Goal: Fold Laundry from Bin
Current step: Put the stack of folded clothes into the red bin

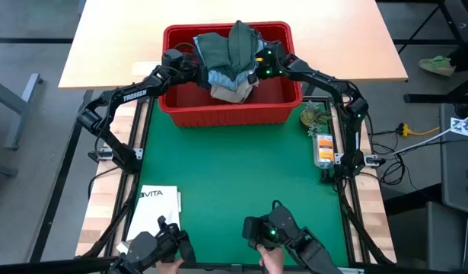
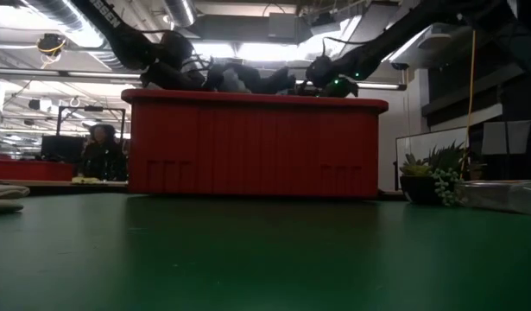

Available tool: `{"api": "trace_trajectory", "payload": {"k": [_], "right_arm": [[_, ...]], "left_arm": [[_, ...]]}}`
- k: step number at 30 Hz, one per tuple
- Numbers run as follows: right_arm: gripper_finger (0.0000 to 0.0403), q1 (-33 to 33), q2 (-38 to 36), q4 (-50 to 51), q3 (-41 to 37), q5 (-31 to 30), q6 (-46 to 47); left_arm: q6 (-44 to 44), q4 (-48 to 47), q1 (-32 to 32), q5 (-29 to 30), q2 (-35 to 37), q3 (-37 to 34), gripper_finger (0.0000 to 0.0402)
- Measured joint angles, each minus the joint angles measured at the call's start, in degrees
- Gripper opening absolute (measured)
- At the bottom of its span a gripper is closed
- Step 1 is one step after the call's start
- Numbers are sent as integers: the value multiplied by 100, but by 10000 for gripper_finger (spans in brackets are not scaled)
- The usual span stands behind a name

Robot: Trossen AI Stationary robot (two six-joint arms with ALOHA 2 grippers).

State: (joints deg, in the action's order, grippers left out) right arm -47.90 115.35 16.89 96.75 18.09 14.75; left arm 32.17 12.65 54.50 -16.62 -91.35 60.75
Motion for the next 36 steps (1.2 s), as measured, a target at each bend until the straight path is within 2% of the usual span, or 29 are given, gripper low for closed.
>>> {"api": "trace_trajectory", "payload": {"k": [7, 12, 16, 20, 26, 32, 36], "right_arm": [[1, 4, 337, -36, 0, -8, -12], [2, 7, 497, -34, 0, -126, -22], [17, 5, 564, -34, 0, -409, -21], [35, -6, 566, -102, 9, -658, -24], [63, -9, 566, -88, 9, -809, -19], [111, -45, 566, -42, 9, -800, -228], [139, -130, 566, -36, 9, -440, -484]], "left_arm": [[-651, -781, 140, 83, 2, 7, 5], [-1216, -1247, 142, 541, 2, 7, 6], [-1705, -1468, 142, 841, 2, 7, 7], [-1811, -1504, 144, 1013, 15, 7, 13], [-1804, -1546, 151, 1424, 35, 26, 64], [-2105, -1675, 151, 1475, 35, 28, 126], [-2396, -1737, 149, 1487, 37, 28, 150]]}}
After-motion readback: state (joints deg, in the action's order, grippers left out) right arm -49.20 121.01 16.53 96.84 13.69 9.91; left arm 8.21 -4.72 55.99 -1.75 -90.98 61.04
